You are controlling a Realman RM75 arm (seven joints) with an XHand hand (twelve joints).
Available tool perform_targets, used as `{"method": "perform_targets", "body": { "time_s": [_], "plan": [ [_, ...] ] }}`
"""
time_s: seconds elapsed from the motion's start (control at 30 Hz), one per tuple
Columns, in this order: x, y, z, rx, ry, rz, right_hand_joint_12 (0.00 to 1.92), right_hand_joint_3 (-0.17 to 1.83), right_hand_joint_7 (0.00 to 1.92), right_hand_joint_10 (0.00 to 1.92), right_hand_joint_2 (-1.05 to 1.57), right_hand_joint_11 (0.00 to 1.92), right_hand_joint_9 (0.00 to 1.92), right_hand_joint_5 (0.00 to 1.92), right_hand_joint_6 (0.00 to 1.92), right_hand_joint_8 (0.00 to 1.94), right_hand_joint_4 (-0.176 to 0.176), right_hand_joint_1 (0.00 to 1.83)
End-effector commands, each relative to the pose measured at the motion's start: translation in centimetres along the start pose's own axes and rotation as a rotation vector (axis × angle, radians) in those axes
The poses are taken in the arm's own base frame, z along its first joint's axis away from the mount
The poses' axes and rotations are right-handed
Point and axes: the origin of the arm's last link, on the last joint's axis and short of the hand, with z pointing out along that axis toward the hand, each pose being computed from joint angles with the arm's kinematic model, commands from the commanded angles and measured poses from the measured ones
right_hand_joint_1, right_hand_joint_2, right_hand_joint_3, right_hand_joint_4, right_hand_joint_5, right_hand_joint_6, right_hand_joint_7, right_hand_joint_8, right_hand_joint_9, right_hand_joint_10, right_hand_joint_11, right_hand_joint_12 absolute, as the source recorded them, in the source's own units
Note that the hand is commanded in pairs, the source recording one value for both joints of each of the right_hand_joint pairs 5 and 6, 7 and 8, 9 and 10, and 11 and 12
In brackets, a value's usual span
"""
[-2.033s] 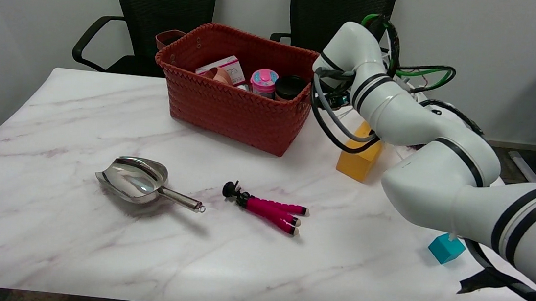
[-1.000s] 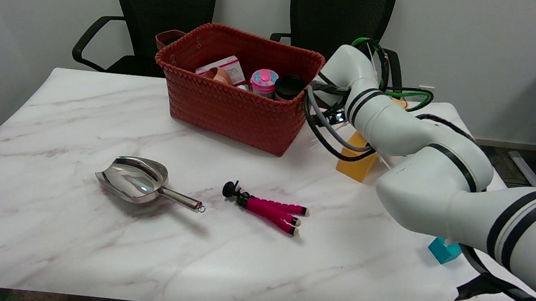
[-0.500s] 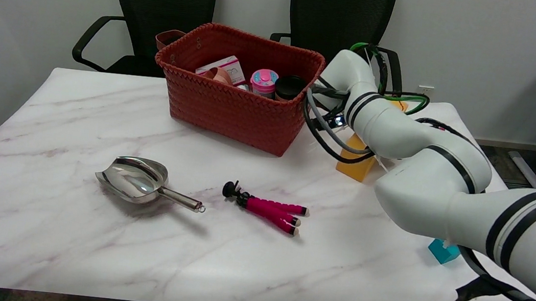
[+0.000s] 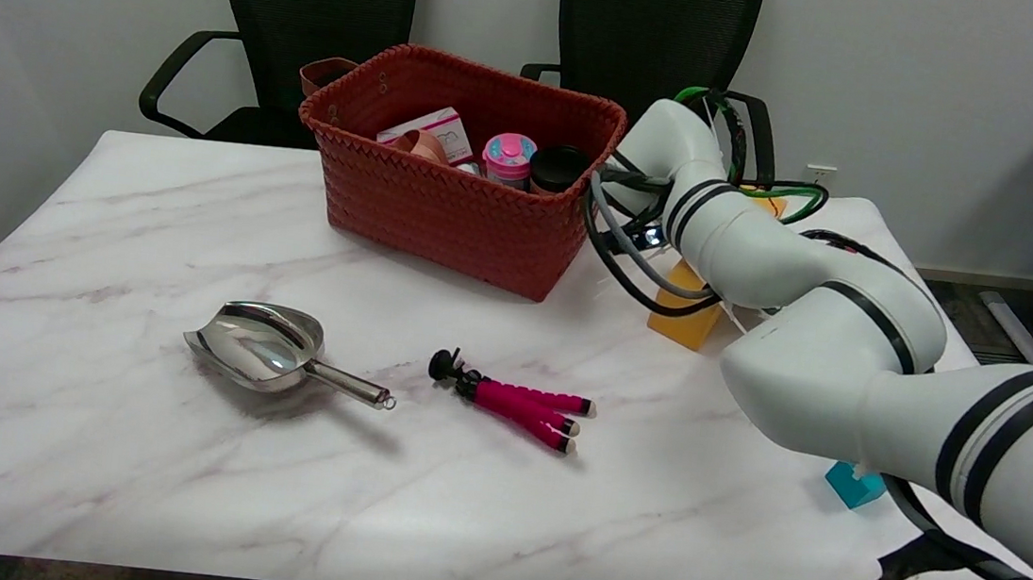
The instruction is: Pick up the yellow rectangular box.
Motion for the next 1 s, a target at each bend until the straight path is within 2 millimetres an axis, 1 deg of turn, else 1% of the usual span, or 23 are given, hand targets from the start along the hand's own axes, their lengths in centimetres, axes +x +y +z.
{"method": "perform_targets", "body": {
  "time_s": [0.03, 0.2, 0.4, 0.73, 0.93, 0.97, 1.0],
  "plan": [
    [-0.1, 0.7, 0.3, -0.04, -0.01, -0.027, 0.0, -0.17, 0.0, 0.0, 0.7, 0.0, 0.0, 0.0, 0.0, 0.0, 0.0, 0.8],
    [-0.3, 0.5, 0.3, -0.066, -0.067, 0.019, 0.0, -0.16, 0.0, 0.0, 0.7, 0.0, 0.0, 0.0, 0.0, 0.0, 0.0, 0.82],
    [-0.2, 0.1, -0.1, -0.07, -0.083, 0.055, 0.0, -0.13, 0.0, 0.0, 0.73, 0.0, 0.0, 0.0, 0.0, 0.0, 0.0, 0.8],
    [-0.2, -0.4, 0.0, -0.057, -0.112, 0.076, 0.01, -0.12, 0.0, 0.0, 0.76, 0.01, 0.0, 0.0, 0.0, 0.0, 0.0, 0.8],
    [-0.2, -0.3, 0.0, -0.059, -0.097, 0.061, 0.03, -0.1, 0.0, 0.0, 0.79, 0.03, 0.0, 0.0, 0.0, 0.0, 0.0, 0.81],
    [-0.1, -0.2, 0.0, -0.062, -0.095, 0.059, 0.04, -0.08, 0.03, 0.04, 0.79, 0.04, 0.04, 0.0, 0.0, 0.03, 0.0, 0.82],
    [-0.1, -0.2, 0.0, -0.063, -0.095, 0.058, 0.05, -0.06, 0.12, 0.12, 0.79, 0.05, 0.12, 0.0, 0.0, 0.12, 0.0, 0.84]
  ]
}}
